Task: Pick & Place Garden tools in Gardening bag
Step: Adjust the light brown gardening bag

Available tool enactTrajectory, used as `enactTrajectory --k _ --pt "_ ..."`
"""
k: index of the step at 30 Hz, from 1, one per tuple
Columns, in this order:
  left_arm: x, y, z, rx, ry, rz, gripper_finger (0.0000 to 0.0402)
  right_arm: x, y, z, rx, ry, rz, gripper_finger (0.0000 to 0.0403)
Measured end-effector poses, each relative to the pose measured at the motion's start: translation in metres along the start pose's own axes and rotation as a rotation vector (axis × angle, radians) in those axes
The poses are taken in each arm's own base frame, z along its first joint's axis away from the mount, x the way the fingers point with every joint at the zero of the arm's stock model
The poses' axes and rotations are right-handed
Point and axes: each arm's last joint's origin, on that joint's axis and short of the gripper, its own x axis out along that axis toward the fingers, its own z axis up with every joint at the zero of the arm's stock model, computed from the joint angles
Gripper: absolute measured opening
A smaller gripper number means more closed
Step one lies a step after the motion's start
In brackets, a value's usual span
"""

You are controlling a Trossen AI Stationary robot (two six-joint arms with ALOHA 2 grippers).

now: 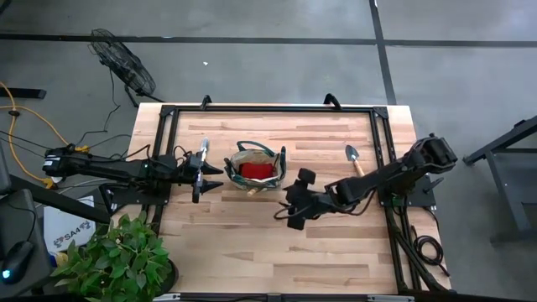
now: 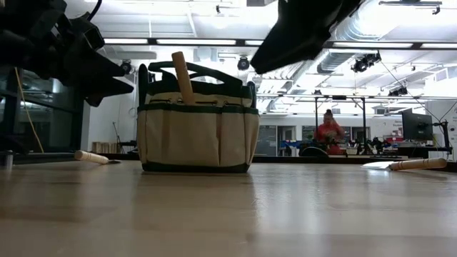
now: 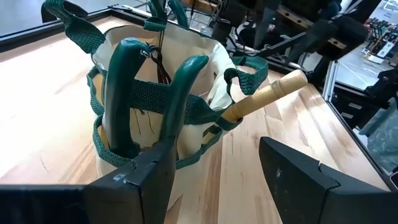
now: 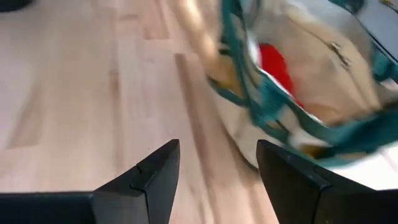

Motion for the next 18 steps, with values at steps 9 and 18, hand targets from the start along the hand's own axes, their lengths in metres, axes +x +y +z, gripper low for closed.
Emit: enactTrajectory --k 9,18 --pt "0.000 0.000 0.001 -0.001 -0.006 -0.002 0.0226 0.028 0.021 0.002 -0.169 -0.129 0.170 0.0206" --pt "0.000 0.000 0.001 -0.001 -0.006 -0.002 0.0226 0.058 -0.013 0.008 -0.156 -0.141 0.047 0.0206"
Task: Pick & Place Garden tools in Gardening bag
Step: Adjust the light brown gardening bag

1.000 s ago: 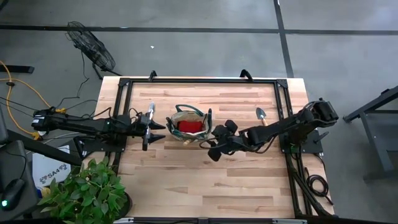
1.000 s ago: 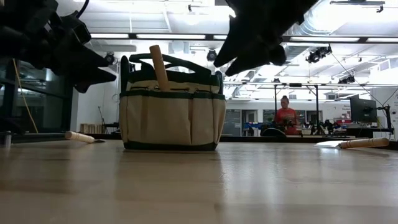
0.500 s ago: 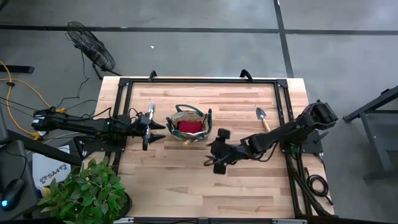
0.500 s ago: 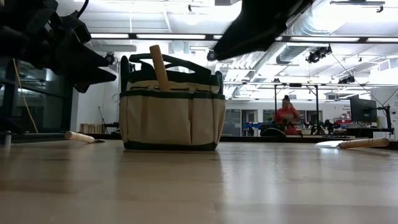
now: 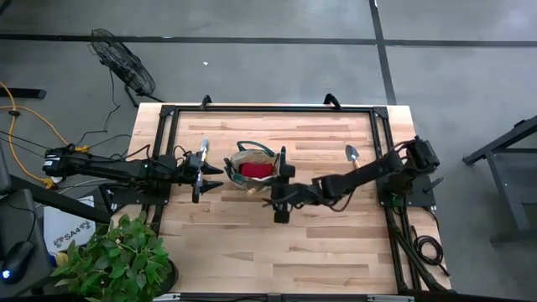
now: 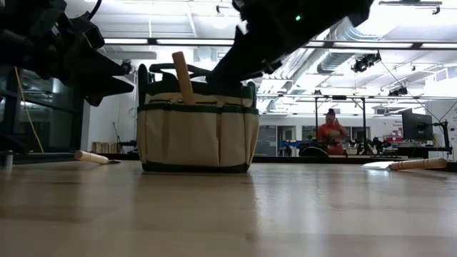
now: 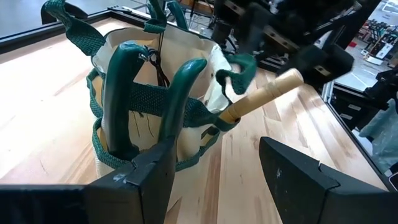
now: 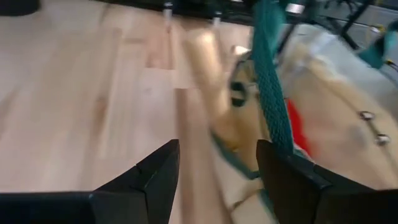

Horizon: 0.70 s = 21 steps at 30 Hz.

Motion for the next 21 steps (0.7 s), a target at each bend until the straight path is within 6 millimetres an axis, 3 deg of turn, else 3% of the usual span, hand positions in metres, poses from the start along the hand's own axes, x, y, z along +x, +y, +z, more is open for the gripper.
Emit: enactTrajectory --k 5,21 --pt "0.000 0.000 0.000 0.000 0.002 0.000 0.0226 0.004 -0.015 0.003 -0.028 -0.015 -0.041 0.0206" --pt "0.000 0.000 0.000 0.000 0.005 0.001 0.0226 0.009 -0.034 0.003 -0.156 0.001 -0.130 0.0206"
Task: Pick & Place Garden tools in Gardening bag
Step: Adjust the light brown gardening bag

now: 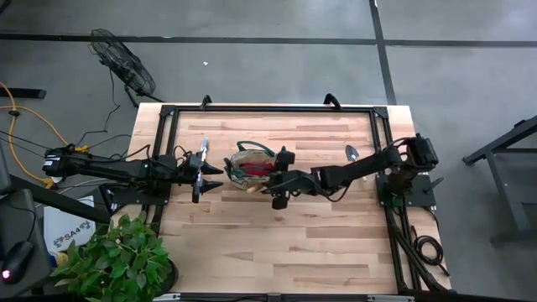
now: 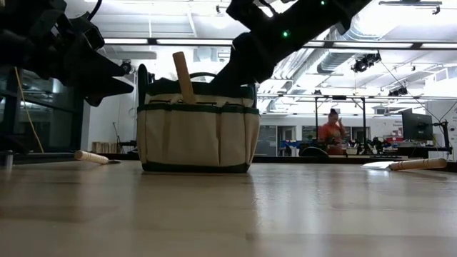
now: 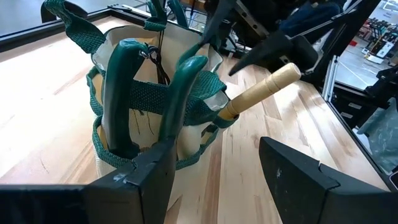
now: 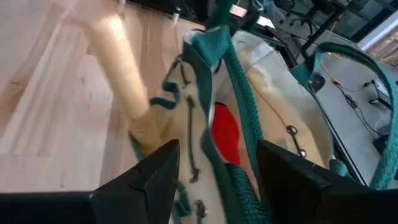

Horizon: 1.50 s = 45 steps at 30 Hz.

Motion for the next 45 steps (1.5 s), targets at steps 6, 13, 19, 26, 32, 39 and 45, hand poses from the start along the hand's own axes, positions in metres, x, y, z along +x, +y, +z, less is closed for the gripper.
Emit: enactTrajectory --k 6,13,19,26,32,39,45 --pt "0.000 0.000 0.000 0.000 0.000 0.000 0.0226 0.004 -0.007 -0.004 -0.044 0.025 0.003 0.0206" --pt "0.000 0.000 0.000 0.000 0.000 0.000 0.0226 0.005 -0.011 -0.010 -0.066 0.079 0.042 0.0205" --pt "0.000 0.000 0.000 0.000 0.000 0.000 0.0226 0.005 -0.011 -0.013 -0.070 0.102 0.063 0.0180" --pt "0.000 0.000 0.000 0.000 0.000 0.000 0.0226 0.004 -0.011 -0.014 -0.075 0.113 0.070 0.0128" --pt "0.000 0.000 0.000 0.000 0.004 0.000 0.0226 -0.003 -0.014 -0.013 -0.100 0.140 0.085 0.0051" --pt "0.000 0.000 -0.001 -0.003 0.009 -0.002 0.0226 -0.014 -0.017 -0.013 -0.127 0.183 0.160 0.0005" --pt "0.000 0.000 -0.001 -0.004 0.010 -0.002 0.0226 -0.032 -0.020 -0.012 -0.172 0.212 0.346 0.0004"
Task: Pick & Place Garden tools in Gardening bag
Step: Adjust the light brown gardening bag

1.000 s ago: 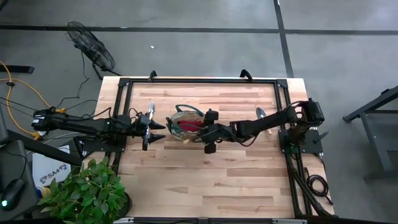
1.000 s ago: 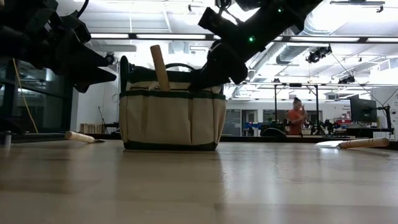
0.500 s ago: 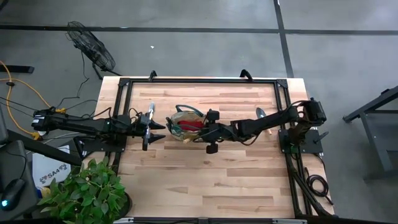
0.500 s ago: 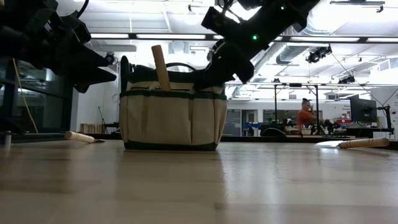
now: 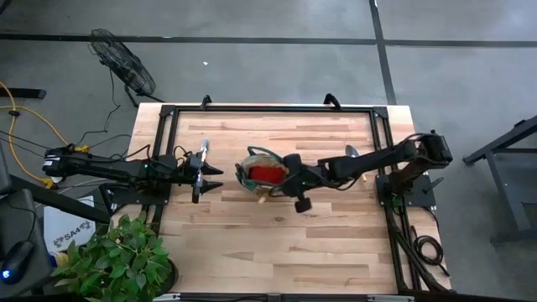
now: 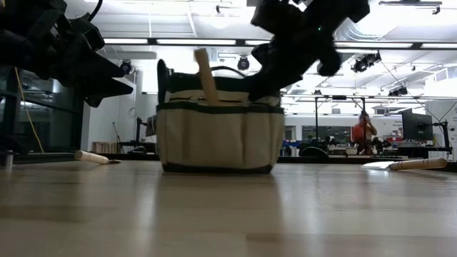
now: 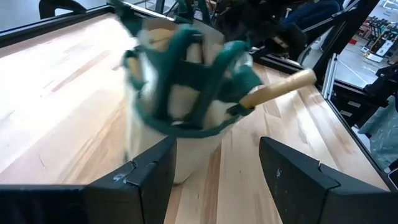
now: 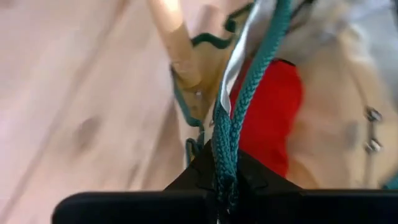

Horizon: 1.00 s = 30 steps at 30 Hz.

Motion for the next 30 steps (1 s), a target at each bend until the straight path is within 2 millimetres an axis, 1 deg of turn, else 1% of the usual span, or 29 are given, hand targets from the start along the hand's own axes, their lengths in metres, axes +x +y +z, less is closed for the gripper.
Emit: enactTrajectory --k 3,5,9,14,16,21,30 --pt "0.000 0.000 0.000 0.000 -0.001 0.000 0.0226 -0.009 0.002 -0.002 -0.055 0.008 0.098 0.0004" --pt "0.000 0.000 0.000 0.000 -0.002 0.003 0.0226 -0.016 0.003 -0.004 -0.071 0.026 0.131 0.0004" --pt "0.000 0.000 0.001 -0.008 -0.018 0.009 0.0226 -0.034 0.001 -0.009 -0.077 0.075 0.134 0.0004" --pt "0.000 0.001 0.003 -0.029 -0.048 0.059 0.0226 -0.057 0.000 -0.011 -0.067 0.092 0.143 0.0003" --pt "0.000 0.001 0.003 -0.029 -0.049 0.059 0.0226 -0.063 0.001 -0.013 -0.055 0.113 0.148 0.0003" --pt "0.000 0.001 0.003 -0.029 -0.050 0.059 0.0226 -0.063 0.002 -0.019 -0.026 0.173 0.166 0.0003" --pt "0.000 0.001 0.003 -0.037 -0.052 0.055 0.0226 -0.062 0.008 -0.018 0.016 0.193 0.147 0.0003"
